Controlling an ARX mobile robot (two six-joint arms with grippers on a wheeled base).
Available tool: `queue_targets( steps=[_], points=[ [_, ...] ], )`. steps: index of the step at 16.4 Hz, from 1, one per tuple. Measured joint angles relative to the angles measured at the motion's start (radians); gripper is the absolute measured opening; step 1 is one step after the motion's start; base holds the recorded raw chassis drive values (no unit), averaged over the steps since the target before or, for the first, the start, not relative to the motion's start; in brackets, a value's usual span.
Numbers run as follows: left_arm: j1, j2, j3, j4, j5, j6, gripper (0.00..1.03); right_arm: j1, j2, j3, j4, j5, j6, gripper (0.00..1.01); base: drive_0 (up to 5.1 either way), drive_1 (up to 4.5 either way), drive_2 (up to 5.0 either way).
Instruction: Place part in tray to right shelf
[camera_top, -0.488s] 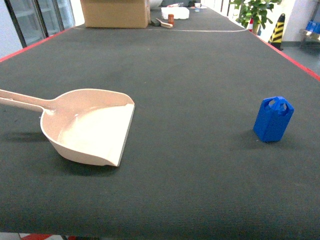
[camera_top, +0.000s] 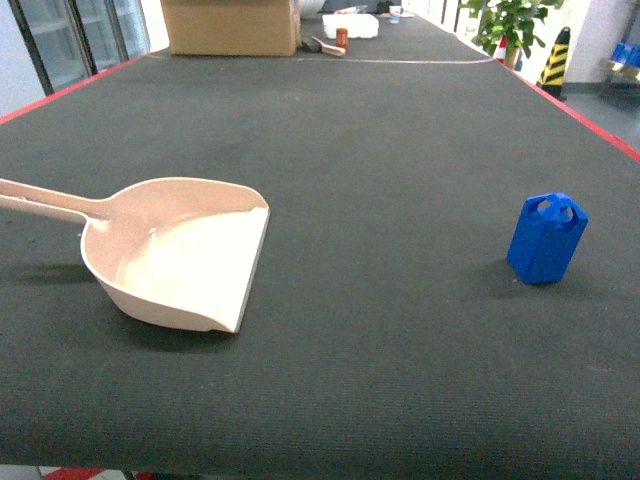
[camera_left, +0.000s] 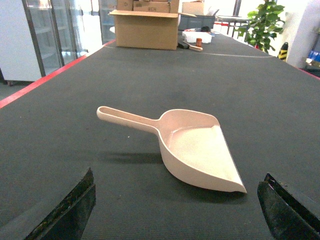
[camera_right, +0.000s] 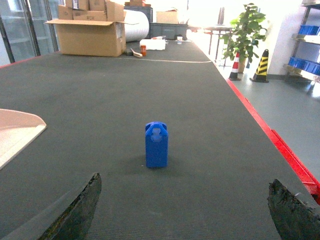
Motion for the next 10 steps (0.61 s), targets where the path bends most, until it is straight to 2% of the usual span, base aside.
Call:
queue_targets(
  steps=[10],
  points=[
    [0.0,0.0,0.0,0.0,0.0,0.0,0.98,0.0,0.0,0.0,0.0,0.0,0.0,0.98,0.0,0.0,0.0]
  ],
)
